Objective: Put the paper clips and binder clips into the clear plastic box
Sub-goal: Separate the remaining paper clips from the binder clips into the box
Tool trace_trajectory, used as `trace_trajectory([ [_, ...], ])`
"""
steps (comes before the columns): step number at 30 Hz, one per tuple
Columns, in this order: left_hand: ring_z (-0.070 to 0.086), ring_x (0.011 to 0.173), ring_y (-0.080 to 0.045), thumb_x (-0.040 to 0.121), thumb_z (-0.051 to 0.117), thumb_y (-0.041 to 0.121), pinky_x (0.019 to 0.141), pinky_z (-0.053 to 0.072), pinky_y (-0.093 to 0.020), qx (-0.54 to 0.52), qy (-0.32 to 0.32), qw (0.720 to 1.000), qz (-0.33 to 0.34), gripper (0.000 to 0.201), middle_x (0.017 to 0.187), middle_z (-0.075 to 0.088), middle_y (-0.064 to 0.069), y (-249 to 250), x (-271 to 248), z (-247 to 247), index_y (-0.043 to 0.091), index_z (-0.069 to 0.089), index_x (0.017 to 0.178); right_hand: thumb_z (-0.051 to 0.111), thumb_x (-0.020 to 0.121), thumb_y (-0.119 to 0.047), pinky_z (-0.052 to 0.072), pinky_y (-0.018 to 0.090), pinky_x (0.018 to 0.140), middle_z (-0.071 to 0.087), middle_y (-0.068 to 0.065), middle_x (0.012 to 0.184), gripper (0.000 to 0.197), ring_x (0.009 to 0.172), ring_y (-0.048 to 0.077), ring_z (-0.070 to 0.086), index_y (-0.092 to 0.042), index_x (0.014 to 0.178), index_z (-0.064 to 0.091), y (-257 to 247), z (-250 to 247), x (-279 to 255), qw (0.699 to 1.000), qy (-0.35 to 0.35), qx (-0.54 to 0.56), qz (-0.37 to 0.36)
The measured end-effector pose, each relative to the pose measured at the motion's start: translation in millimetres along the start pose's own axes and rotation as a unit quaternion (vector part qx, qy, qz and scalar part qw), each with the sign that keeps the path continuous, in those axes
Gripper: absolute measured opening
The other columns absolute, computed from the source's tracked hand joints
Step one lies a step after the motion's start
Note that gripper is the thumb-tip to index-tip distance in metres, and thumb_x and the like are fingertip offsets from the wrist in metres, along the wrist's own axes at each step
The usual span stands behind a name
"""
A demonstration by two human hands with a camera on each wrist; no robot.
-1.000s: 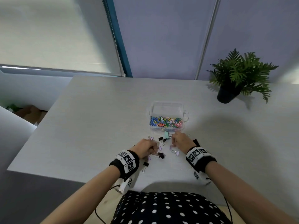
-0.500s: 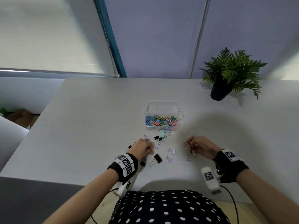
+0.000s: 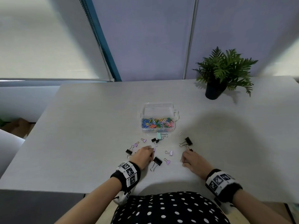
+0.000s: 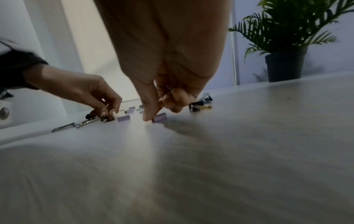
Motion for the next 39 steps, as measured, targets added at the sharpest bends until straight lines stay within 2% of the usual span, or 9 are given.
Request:
trace_trajectory([
  [5, 0.058, 0.1, -0.025, 0.088, 0.051, 0.008, 0.093, 0.046, -0.033, -0.014, -0.014, 0.999, 0.026, 0.016, 0.11, 0.058, -0.011, 0, 1, -6, 0.004, 0.061, 0.1, 0.064, 0.081, -0.011, 0.035, 0.024, 0.072, 0.047, 0.001, 0.083, 0.006, 0.075, 0.017, 0.046, -0.009, 0.081, 0.058, -4, -43, 40, 0.991, 0.131, 0.023, -0.024],
  [7, 0.059, 0.098, -0.025, 0.086, 0.051, 0.005, 0.093, 0.045, -0.035, -0.033, -0.01, 0.999, 0.023, 0.014, 0.104, 0.061, -0.012, -5, 3, -10, 0.003, 0.062, 0.093, 0.062, 0.081, -0.009, 0.037, 0.027, 0.075, 0.045, 0.001, 0.088, 0.013, 0.078, 0.017, 0.044, -0.003, 0.092, 0.058, 0, -66, 65, 0.986, 0.168, -0.003, 0.008],
  [13, 0.06, 0.098, -0.026, 0.083, 0.052, 0.0, 0.089, 0.041, -0.024, -0.095, 0.074, 0.992, -0.039, 0.016, 0.103, 0.066, -0.014, -29, 3, -37, 0.002, 0.064, 0.092, 0.048, 0.085, 0.001, 0.042, 0.026, 0.064, 0.045, 0.001, 0.082, 0.019, 0.077, 0.026, 0.065, -0.014, 0.073, 0.049, 8, -61, 92, 0.994, 0.104, -0.022, 0.027],
  [17, 0.058, 0.093, -0.025, 0.083, 0.064, 0.011, 0.08, 0.039, -0.021, -0.103, 0.058, 0.991, -0.065, 0.015, 0.103, 0.065, -0.014, -40, 0, -43, 0.001, 0.064, 0.093, 0.055, 0.081, 0.003, 0.041, 0.037, 0.077, 0.053, 0.015, 0.087, 0.024, 0.085, 0.03, 0.057, -0.015, 0.071, 0.043, 9, -57, 83, 0.996, 0.084, -0.015, 0.032],
  [20, 0.058, 0.097, -0.024, 0.082, 0.067, 0.014, 0.078, 0.035, -0.015, -0.102, 0.03, 0.993, -0.056, 0.016, 0.104, 0.064, -0.013, -35, 2, -37, 0.002, 0.065, 0.093, 0.056, 0.082, 0.001, 0.031, 0.024, 0.062, 0.053, 0.012, 0.079, 0.018, 0.072, 0.023, 0.047, -0.009, 0.077, 0.041, 9, -56, 70, 0.989, 0.128, 0.066, 0.033],
  [25, 0.058, 0.102, -0.024, 0.083, 0.063, 0.008, 0.083, 0.038, -0.017, -0.097, 0.005, 0.995, -0.035, 0.014, 0.107, 0.064, -0.012, -25, 4, -28, 0.002, 0.064, 0.095, 0.051, 0.084, 0.006, 0.038, 0.005, 0.052, 0.057, 0.003, 0.067, 0.016, 0.054, 0.004, 0.049, -0.01, 0.084, 0.05, 28, -68, 40, 0.962, 0.177, 0.207, 0.03],
  [31, 0.059, 0.061, -0.002, 0.088, 0.042, -0.008, 0.062, 0.048, -0.007, -0.215, 0.013, 0.976, -0.039, 0.031, 0.079, 0.067, -0.006, -35, 2, -30, 0.01, 0.066, 0.081, 0.041, 0.085, 0.014, 0.035, 0.011, 0.039, 0.053, 0.009, 0.064, 0.033, 0.046, 0.008, 0.045, -0.01, 0.072, 0.06, 68, -65, 3, 0.925, 0.127, 0.334, 0.125],
  [34, 0.058, 0.065, -0.008, 0.089, 0.032, -0.011, 0.059, 0.048, -0.012, -0.19, 0.027, 0.981, -0.037, 0.037, 0.081, 0.065, -0.007, -39, 1, -36, 0.008, 0.063, 0.082, 0.054, 0.084, 0.003, 0.037, 0.012, 0.046, 0.057, 0.002, 0.063, 0.025, 0.051, 0.008, 0.048, -0.016, 0.068, 0.061, 70, -55, -4, 0.958, 0.103, 0.226, 0.144],
  [39, 0.056, 0.095, -0.023, 0.087, 0.055, 0.01, 0.086, 0.042, -0.025, -0.048, -0.025, 0.998, 0.041, 0.017, 0.104, 0.058, -0.011, -16, -3, -24, 0.002, 0.062, 0.1, 0.073, 0.072, -0.017, 0.033, 0.011, 0.057, 0.055, 0.001, 0.078, 0.016, 0.077, 0.017, 0.048, -0.013, 0.076, 0.058, 43, -40, 3, 0.978, 0.136, 0.086, 0.13],
])
Point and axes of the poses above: each hand's wrist, its own x-axis towards the middle knuckle, its own z-axis out of the palm, y = z × x, the point moved 3 cm from there along x, towards the middle knuckle
